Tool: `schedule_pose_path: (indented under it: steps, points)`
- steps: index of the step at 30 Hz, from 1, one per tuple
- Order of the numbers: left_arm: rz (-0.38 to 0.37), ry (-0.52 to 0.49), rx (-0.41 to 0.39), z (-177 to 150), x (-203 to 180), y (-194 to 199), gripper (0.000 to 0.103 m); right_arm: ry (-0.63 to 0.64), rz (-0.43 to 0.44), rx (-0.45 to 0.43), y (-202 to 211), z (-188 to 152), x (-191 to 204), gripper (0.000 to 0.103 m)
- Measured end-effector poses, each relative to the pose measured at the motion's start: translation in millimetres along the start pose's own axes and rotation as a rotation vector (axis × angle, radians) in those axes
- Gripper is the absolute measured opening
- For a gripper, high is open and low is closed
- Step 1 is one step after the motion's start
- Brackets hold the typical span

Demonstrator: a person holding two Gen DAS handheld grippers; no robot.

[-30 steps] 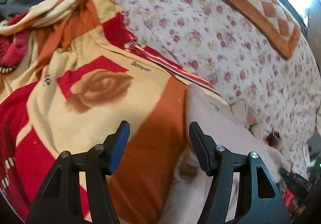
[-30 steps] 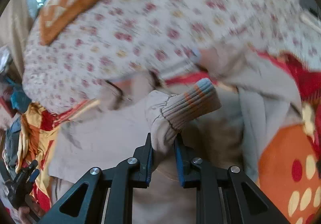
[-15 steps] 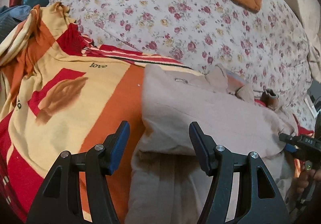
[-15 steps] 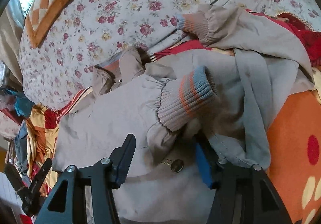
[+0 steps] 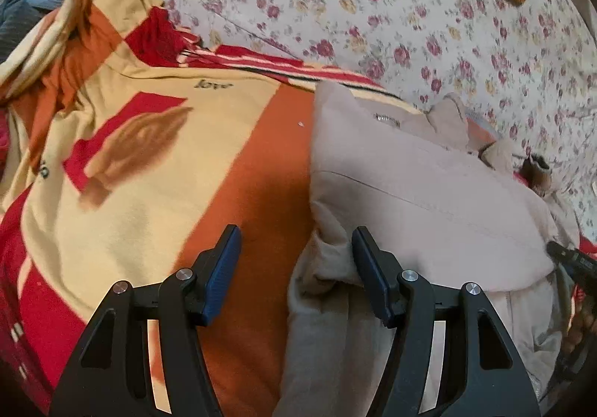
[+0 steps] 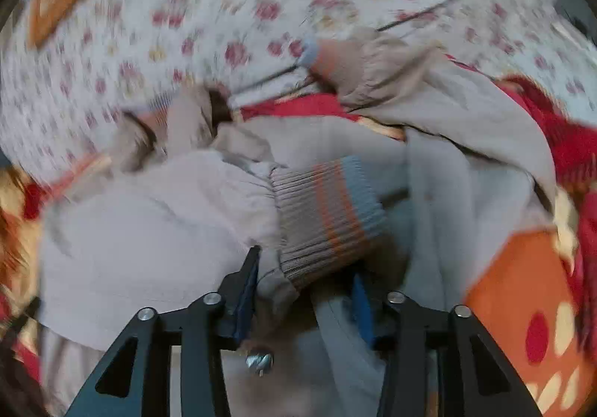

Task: Fold large clothes

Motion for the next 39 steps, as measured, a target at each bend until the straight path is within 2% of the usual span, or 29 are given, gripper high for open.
schedule_pose_path:
  steps: [1,4,7,8,9,10,11,14,16,19,21,24,26,29,32,34,36,39]
  points:
    - [0.000,0.005,0.000,1,3,2,0.062,-0.028,0.016,-0.016,10,-1,-4,0.053]
    - [-0.004,0.018,0.009,3,11,6,0.062,-0.051,0.047,-0.032,34,-5,-6,0.054]
    - [-0.100,-0.022,0.024,2,11,21,0.062,-0.015,0.076,-0.023,48,-14,7,0.055]
    - [-0.145,-0.063,0.029,0,8,27,0.062,0.007,0.099,-0.014,50,-19,15,0.057]
    - [-0.159,-0.087,0.027,-1,6,31,0.062,0.023,0.111,-0.012,52,-24,21,0.059]
    - [-0.164,-0.128,0.014,-2,2,35,0.062,0.039,0.121,-0.011,54,-28,27,0.068]
    - [-0.152,-0.161,0.008,-4,-1,36,0.062,0.050,0.128,-0.010,54,-33,31,0.073]
    - [-0.081,-0.267,0.035,-13,-15,24,0.062,0.074,0.143,0.009,47,-40,45,0.073]
    - [-0.033,-0.295,0.029,-15,-23,16,0.062,0.083,0.141,0.029,39,-42,49,0.073]
    - [0.035,-0.241,-0.016,-5,-23,8,0.062,0.085,0.126,0.044,28,-44,47,0.073]
    - [0.081,-0.157,-0.059,5,-12,7,0.062,0.066,0.120,0.060,21,-42,44,0.073]
    - [0.056,0.001,-0.044,9,13,5,0.063,0.041,0.126,0.041,22,-34,42,0.073]
    - [0.053,0.055,0.000,4,29,-2,0.063,0.037,0.127,0.019,25,-27,43,0.073]
    - [0.013,0.081,0.061,-5,33,-9,0.063,0.042,0.114,-0.004,21,-18,43,0.073]
    - [0.016,0.057,0.044,-4,30,0,0.063,0.052,0.043,0.055,2,-19,37,0.073]
    - [0.014,0.055,0.038,-4,31,8,0.063,0.055,0.027,0.068,1,-20,34,0.071]
    - [0.010,0.078,0.026,-3,39,19,0.063,0.065,0.023,0.028,15,-19,35,0.071]
    - [0.074,0.120,-0.030,5,58,33,0.063,0.107,-0.001,-0.054,41,-12,37,0.072]
Point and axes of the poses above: each gripper's, at about its wrist camera, not at the fingertips, and y roughly against the way its jaws point, x to its left, z to its top, the point moved 7 cm from there along -y, roughly the way its jaws point, and after that the axes turned 9 degrees about z, right-handed, at the moved point
